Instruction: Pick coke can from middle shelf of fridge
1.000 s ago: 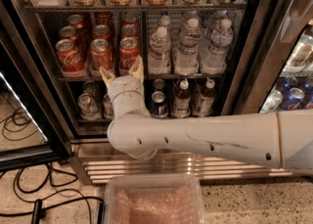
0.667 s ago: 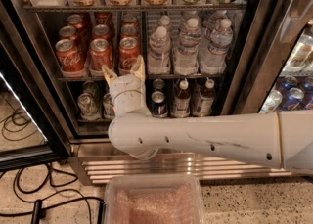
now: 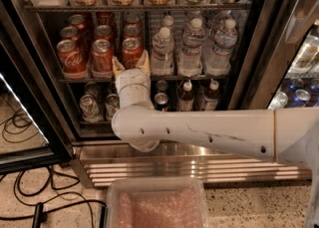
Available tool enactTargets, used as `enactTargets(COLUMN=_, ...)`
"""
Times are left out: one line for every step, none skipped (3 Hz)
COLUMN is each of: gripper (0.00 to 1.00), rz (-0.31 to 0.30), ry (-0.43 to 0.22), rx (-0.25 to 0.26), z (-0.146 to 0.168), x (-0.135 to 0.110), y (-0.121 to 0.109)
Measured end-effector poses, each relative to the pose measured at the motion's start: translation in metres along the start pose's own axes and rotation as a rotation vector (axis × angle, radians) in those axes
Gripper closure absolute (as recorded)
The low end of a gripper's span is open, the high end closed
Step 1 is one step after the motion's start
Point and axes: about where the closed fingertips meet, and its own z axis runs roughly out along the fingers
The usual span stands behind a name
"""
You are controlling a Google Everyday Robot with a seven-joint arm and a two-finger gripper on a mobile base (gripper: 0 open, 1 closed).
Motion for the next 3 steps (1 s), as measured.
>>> enactTargets(gripper=0.42, rz=-0.008, ry=0.0, rx=0.002, z=0.007, x=0.002, y=-0.001)
enactTargets(gripper=0.42, rz=-0.036, ry=-0.008, rx=0.004, z=0.024, x=0.003, y=-0.004)
enactTargets(gripper=0.43, rz=-0.036, ry=-0.007, rx=0.006, z=0.025, x=0.004, y=-0.005)
